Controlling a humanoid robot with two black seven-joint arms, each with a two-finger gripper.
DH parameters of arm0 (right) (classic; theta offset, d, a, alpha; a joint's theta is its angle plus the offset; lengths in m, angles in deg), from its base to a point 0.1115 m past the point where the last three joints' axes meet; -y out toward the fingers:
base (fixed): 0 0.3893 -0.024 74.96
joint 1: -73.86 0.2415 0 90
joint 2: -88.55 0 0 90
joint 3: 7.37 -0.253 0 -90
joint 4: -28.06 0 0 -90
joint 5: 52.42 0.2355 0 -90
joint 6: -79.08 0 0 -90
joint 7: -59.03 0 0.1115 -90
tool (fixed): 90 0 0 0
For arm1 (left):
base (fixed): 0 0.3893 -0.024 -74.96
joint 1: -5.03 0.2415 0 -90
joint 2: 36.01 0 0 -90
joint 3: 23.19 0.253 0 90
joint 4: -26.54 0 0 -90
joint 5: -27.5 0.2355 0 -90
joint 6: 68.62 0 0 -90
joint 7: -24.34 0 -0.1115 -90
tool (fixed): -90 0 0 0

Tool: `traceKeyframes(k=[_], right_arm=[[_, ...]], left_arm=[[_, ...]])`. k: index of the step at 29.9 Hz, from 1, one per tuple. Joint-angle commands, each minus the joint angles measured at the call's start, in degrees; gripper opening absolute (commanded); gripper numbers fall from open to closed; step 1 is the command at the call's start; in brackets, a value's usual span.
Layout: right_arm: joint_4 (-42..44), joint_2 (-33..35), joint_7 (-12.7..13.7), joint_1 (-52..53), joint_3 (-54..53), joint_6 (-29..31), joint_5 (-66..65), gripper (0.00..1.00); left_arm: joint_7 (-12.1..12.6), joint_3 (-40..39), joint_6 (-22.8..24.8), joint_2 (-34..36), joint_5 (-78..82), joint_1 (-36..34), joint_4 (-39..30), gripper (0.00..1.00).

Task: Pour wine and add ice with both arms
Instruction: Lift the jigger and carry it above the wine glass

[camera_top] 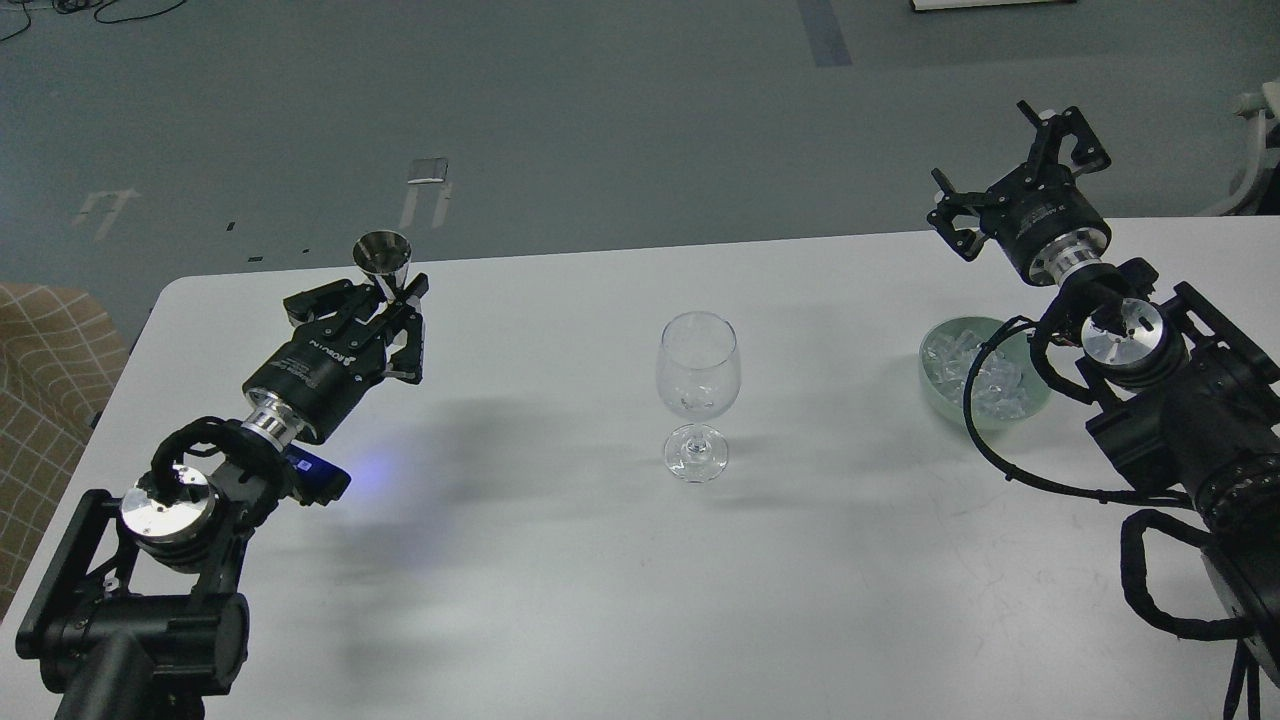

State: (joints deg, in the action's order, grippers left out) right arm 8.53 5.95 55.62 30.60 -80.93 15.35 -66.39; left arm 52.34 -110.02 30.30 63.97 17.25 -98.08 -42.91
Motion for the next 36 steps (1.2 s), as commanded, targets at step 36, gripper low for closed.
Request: traceKeyframes(k=[36], right_arm=[[-0.16, 1.39, -0.46, -1.21, -0.36, -0.08, 0.18, 1.00]], left_arm=[[0.00, 16.87, -6.18, -4.89, 5.41, -4.64, -10.18, 0.01]])
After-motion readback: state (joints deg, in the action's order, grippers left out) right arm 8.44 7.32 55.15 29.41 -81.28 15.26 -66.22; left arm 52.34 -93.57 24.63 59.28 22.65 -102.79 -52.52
